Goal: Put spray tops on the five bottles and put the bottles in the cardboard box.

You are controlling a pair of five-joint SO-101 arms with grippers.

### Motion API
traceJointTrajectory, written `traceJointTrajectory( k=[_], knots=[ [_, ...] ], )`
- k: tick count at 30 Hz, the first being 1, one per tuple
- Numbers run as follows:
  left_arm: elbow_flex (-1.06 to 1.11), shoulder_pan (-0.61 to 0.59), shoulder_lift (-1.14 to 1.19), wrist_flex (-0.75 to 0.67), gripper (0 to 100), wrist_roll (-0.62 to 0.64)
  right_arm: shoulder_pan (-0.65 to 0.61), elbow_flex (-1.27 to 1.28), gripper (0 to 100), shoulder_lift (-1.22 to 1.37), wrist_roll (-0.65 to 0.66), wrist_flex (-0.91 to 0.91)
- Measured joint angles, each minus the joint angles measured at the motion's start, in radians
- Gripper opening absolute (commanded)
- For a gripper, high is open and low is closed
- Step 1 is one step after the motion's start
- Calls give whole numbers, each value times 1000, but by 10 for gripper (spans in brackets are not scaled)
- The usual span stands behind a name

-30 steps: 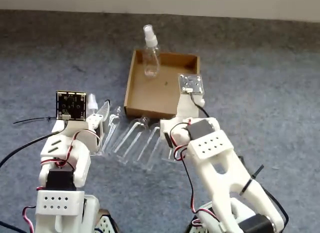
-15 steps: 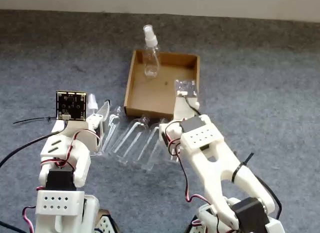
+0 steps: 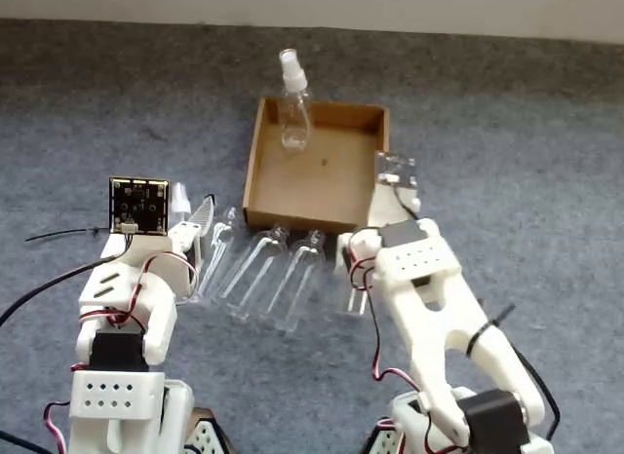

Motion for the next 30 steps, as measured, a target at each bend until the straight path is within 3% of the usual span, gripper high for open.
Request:
traceJointTrajectory(
  k=[5, 9, 17, 25, 30],
  knots=[
    [0, 0, 0, 0, 207, 0, 83, 0, 60, -181, 324, 137],
    [0, 0, 0, 0, 207, 0, 262, 0, 60, -295, 517, 195],
    [0, 0, 0, 0, 206, 0, 647, 0, 60, -106, 961, 195],
    [9, 23, 0, 0, 204, 0, 822, 0, 63, 97, 1140, 94],
    [15, 20, 0, 0, 204, 0, 879, -2, 102, 101, 1163, 89]
  ],
)
